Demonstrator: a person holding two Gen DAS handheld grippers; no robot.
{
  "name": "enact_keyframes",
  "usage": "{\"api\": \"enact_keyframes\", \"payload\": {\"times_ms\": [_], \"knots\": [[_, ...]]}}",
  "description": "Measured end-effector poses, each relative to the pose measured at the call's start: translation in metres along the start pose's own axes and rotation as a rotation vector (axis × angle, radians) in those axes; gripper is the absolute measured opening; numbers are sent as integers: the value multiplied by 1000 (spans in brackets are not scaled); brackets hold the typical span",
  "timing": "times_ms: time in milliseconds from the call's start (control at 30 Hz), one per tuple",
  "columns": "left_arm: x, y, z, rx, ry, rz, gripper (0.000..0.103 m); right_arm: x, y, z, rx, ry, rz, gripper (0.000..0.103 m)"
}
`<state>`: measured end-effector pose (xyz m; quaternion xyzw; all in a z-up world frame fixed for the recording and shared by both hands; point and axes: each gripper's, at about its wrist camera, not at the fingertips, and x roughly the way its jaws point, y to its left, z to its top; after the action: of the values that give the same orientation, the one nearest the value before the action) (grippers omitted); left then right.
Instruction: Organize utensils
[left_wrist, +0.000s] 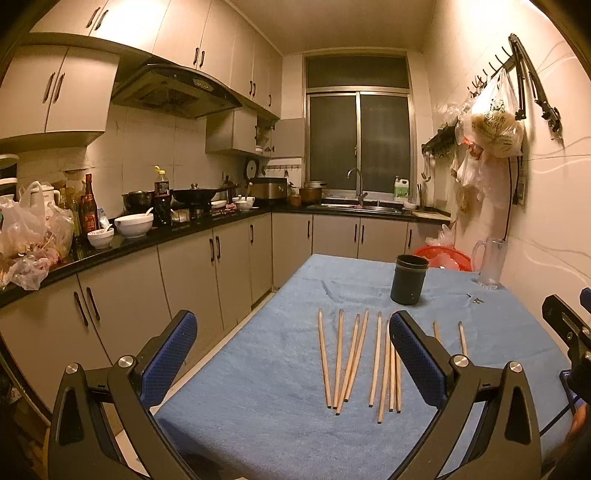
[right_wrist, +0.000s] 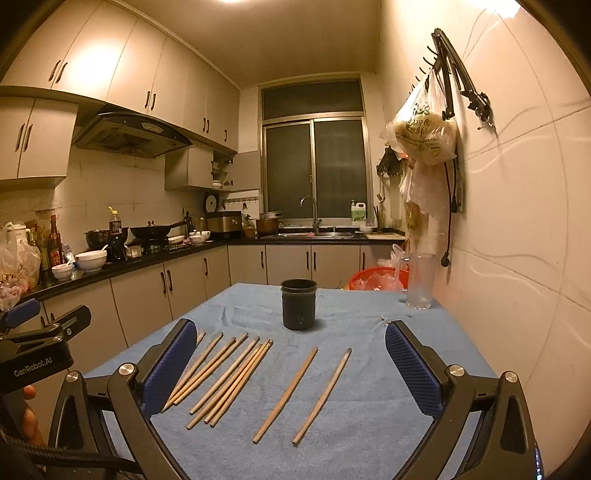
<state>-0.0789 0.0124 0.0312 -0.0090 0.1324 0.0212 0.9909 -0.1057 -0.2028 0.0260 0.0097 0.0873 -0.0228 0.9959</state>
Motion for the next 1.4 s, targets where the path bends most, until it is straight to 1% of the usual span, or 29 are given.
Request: {"api": "enact_keyframes", "payload": {"times_ms": [233,333,500,700,1033,1400], "knots": [[-5,-2,-2,13,-7,-8,103,-4,-1,1,-2,-8,-4,103],[-5,-4,-6,15,1,-10,103,-5,-2,-1,-7,-6,-10,103],[1,-7,-10,17,29,-14,103,-2,-2,-4,-10,16,-13,103],[4,-6,-11,21,31,-11,103,4,0,-5,-13,24,-12,103],[18,-3,-14,18,56,0,103,8,3,-6,-23,27,-13,103],[29,-5,-16,28,76,13,103,16,0,-6,-23,48,-1,103]]}}
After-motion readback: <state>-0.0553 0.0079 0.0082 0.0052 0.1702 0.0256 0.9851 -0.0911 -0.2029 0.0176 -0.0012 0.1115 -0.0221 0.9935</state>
